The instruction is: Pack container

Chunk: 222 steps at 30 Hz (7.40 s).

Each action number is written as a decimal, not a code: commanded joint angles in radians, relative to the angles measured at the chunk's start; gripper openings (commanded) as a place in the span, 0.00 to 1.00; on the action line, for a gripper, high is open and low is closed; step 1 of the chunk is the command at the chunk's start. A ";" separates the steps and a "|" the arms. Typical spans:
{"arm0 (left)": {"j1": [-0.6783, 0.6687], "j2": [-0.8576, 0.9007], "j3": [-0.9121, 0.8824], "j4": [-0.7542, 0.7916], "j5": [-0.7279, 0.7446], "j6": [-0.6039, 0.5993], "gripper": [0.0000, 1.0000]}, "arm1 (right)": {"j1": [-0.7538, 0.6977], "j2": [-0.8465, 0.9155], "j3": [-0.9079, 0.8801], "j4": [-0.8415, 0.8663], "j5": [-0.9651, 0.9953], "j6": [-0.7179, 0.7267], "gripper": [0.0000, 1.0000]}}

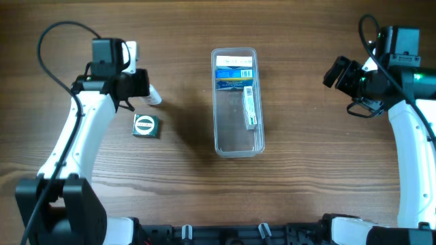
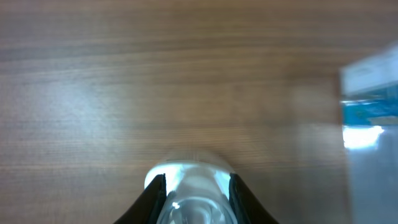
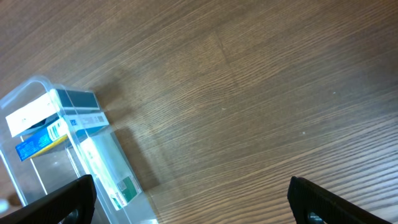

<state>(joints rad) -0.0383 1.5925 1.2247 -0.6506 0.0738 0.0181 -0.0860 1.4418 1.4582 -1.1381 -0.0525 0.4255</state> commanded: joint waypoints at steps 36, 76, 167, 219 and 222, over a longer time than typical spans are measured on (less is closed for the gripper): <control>-0.644 0.391 0.479 -0.137 -0.221 -0.105 0.21 | -0.003 0.006 -0.003 0.001 -0.016 -0.004 1.00; -0.006 0.012 0.006 -0.455 0.003 -0.182 0.93 | -0.003 0.006 -0.003 0.001 -0.017 -0.004 1.00; -0.748 0.288 0.307 -0.224 -0.172 -0.636 0.70 | -0.003 0.006 -0.003 0.001 -0.016 -0.004 1.00; -0.737 -0.993 -0.038 -0.598 -0.758 -0.894 1.00 | -0.003 0.006 -0.003 0.001 -0.017 -0.004 1.00; -0.595 -1.008 -0.186 -0.447 -0.692 -0.870 1.00 | -0.003 0.006 -0.003 0.001 -0.016 -0.004 1.00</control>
<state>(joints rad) -0.7467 0.5961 1.1576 -1.1797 -0.6392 -0.8589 -0.0860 1.4418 1.4578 -1.1385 -0.0528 0.4255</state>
